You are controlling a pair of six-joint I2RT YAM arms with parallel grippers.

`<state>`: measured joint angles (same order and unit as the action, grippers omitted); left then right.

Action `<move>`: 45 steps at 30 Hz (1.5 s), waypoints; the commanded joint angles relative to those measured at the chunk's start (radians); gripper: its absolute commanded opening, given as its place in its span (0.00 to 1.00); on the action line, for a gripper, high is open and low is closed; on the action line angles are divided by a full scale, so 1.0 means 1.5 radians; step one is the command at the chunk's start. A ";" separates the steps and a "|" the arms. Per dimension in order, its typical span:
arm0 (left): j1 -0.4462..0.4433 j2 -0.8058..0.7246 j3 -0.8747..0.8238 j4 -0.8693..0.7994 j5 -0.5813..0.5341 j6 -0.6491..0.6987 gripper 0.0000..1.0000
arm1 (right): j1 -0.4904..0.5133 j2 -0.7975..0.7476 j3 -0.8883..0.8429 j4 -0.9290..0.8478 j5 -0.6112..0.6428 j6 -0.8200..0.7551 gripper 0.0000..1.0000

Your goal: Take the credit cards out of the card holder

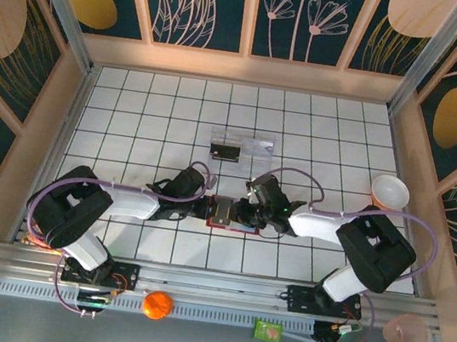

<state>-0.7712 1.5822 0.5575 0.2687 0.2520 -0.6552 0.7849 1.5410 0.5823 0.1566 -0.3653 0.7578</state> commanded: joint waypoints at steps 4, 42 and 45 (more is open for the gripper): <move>0.002 0.014 -0.011 -0.050 -0.007 0.002 0.00 | -0.008 0.010 0.020 -0.036 0.031 0.002 0.22; 0.002 0.017 -0.017 -0.043 -0.002 -0.001 0.00 | -0.014 -0.001 -0.016 0.048 0.013 0.045 0.17; 0.002 0.018 -0.016 -0.043 -0.003 -0.001 0.00 | -0.015 -0.008 -0.020 0.050 0.016 0.046 0.13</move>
<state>-0.7704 1.5826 0.5571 0.2691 0.2539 -0.6559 0.7719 1.5597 0.5709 0.2218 -0.3672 0.8204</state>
